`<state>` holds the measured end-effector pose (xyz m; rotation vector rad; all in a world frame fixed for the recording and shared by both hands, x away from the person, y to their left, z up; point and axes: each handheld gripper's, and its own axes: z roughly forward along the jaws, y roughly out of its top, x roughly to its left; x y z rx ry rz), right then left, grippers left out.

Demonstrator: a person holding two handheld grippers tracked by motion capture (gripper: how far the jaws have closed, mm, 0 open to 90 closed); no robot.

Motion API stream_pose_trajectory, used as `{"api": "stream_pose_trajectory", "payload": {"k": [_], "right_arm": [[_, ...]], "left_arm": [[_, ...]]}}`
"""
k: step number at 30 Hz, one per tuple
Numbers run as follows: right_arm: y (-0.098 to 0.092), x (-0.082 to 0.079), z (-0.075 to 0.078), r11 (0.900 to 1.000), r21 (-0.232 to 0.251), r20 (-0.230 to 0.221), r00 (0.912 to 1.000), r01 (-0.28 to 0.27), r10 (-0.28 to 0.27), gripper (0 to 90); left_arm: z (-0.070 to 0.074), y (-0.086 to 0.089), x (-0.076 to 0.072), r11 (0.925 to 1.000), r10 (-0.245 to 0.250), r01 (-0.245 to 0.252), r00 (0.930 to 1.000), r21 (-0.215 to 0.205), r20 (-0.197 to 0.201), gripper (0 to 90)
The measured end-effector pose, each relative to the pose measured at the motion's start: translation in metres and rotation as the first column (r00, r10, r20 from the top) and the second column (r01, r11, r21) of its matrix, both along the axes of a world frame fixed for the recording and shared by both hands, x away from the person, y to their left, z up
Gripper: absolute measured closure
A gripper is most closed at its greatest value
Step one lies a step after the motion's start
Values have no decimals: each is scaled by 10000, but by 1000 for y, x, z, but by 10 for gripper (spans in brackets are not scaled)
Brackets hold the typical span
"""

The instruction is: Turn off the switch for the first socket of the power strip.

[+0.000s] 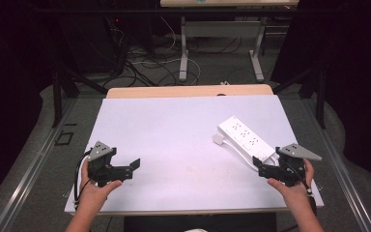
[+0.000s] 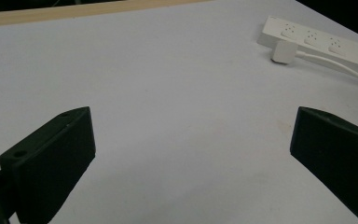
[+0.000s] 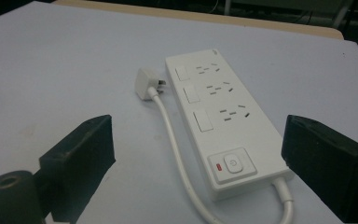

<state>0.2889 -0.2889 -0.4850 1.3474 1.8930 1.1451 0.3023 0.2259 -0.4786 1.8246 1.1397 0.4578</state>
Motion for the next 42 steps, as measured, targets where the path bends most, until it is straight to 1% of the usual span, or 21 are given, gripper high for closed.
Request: {"api": "stream_pose_trajectory", "payload": {"k": [1, 2, 4, 7, 9, 11, 12, 13, 15, 17, 18, 19, 21, 22, 23, 25, 29, 32, 35, 41, 42], "right_arm": [[0, 0, 0, 10000, 0, 0, 10000, 0, 0, 87], [-1, 1, -3, 9998, 12, 70, 9997, 215, -215, 87], [-2, 1, -4, 9995, 34, -32, 9995, 310, -310, 87], [-4, 2, -5, 9996, 24, -109, 9995, 297, -296, 87], [-5, 2, -5, 9996, 27, -178, 9995, 276, -275, 88], [-6, 1, -3, 9998, 72, -490, 9986, 184, -180, 89], [-5, 2, -3, 9998, -11, -460, 9988, 189, -189, 88], [-5, 1, -2, 9999, 23, -610, 9980, 149, -147, 86], [-5, 2, -1, 9999, -21, -666, 9977, 159, -161, 81], [-4, 3, 3, 9999, -136, -798, 9968, -7, -4, 83], [-4, 3, 3, 9999, -136, -798, 9968, -7, -4, 83], [-2, 5, 3, 9999, -146, -569, 9983, 80, -88, 84], [-2, 5, 7, 9997, -224, -806, 9967, -104, 86, 109], [-2, 5, 7, 9997, -224, -806, 9967, -104, 86, 109], [-2, 7, 8, 9995, -280, -955, 9953, -173, 146, 142], [-1, 8, 9, 9997, -176, -1088, 9940, -164, 143, 149], [0, 11, 11, 9992, -234, -1171, 9927, -309, 279, 153], [1, 12, 12, 9986, -378, -1153, 9928, -369, 323, 156], [1, 16, 16, 9971, -606, -1295, 9908, -463, 382, 180], [-2, 20, 22, 9969, -640, -1461, 9886, -467, 369, 216], [-5, 21, 24, 9959, -777, -1431, 9891, -460, 346, 226]], "left_arm": [[0, 0, 0, 10000, 0, 0, 10000, 0, 0, 0], [1, 0, 0, 10000, 17, -17, 10000, -37, -96, 0], [1, 0, 1, 10000, 20, -21, 9999, -83, -107, 0], [0, 0, 0, 10000, 53, -52, 9999, 44, -89, 0], [0, -1, -1, 9999, 103, -104, 9998, -13, -177, 0], [0, -3, -2, 10000, 90, -90, 9996, 2, -279, 0], [0, -4, -3, 10000, 81, -82, 9996, -23, -288, 0], [0, -4, -3, 10000, 81, -82, 9996, -23, -288, 0], [1, -5, -5, 10000, -46, 47, 9998, 37, -202, 0], [3, -6, -6, 10000, -77, 77, 9999, 27, -99, 0], [3, -7, -7, 10000, -66, 65, 9999, -50, -136, 0], [3, -7, -7, 10000, -90, 90, 9999, -3, -60, 0], [3, -7, -8, 10000, -98, 98, 9999, 15, -62, 0], [3, -7, -8, 10000, -66, 66, 10000, -8, -50, 0], [3, -8, -8, 10000, -43, 43, 9999, -24, -107, 0], [2, -7, -8, 9999, -77, 78, 9999, 76, -96, 0], [2, -8, -9, 10000, -12, 11, 10000, -54, -90, 0], [3, -8, -9, 10000, -14, 14, 10000, -35, -80, 0], [3, -8, -10, 10000, -60, 60, 10000, 62, -27, 0], [3, -8, -9, 10000, -61, 61, 10000, 48, 2, 0], [3, -8, -9, 10000, -64, 64, 10000, 53, -10, 0]]}}
